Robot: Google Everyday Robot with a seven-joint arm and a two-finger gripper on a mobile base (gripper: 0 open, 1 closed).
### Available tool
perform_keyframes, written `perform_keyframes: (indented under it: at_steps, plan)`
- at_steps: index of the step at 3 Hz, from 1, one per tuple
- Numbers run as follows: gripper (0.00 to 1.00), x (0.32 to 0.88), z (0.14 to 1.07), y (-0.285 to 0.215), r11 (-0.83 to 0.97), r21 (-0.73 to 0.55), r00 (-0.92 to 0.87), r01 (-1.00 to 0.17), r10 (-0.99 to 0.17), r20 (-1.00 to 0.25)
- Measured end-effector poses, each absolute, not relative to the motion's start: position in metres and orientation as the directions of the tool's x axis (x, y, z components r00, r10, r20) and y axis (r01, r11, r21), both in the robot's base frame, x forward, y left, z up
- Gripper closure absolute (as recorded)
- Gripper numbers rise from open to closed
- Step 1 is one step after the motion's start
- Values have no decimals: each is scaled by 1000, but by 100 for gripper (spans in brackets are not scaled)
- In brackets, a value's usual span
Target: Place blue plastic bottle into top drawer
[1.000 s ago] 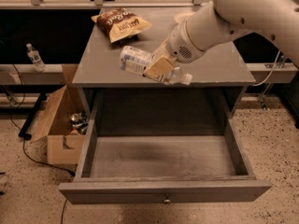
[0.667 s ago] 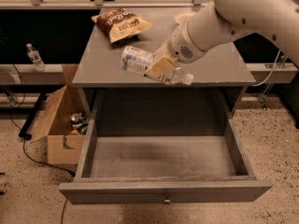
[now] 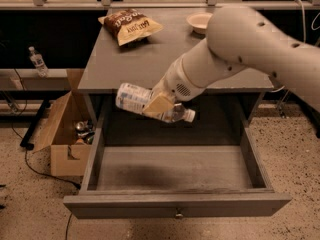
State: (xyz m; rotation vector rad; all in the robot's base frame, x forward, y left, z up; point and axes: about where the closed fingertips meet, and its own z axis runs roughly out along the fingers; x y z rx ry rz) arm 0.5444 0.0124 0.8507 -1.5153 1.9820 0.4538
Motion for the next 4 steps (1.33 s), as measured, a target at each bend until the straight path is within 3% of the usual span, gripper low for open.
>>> perform_keyframes:
  at_steps: [1,3,4]
  plan:
    - [100,527,802,32,303,-33,-224,-952,-767,-601]
    - [97,557,699,46,499,1,-422,-867,-733,-533]
    - [74,571,673,48,559,14,-477,-829,-695,-539]
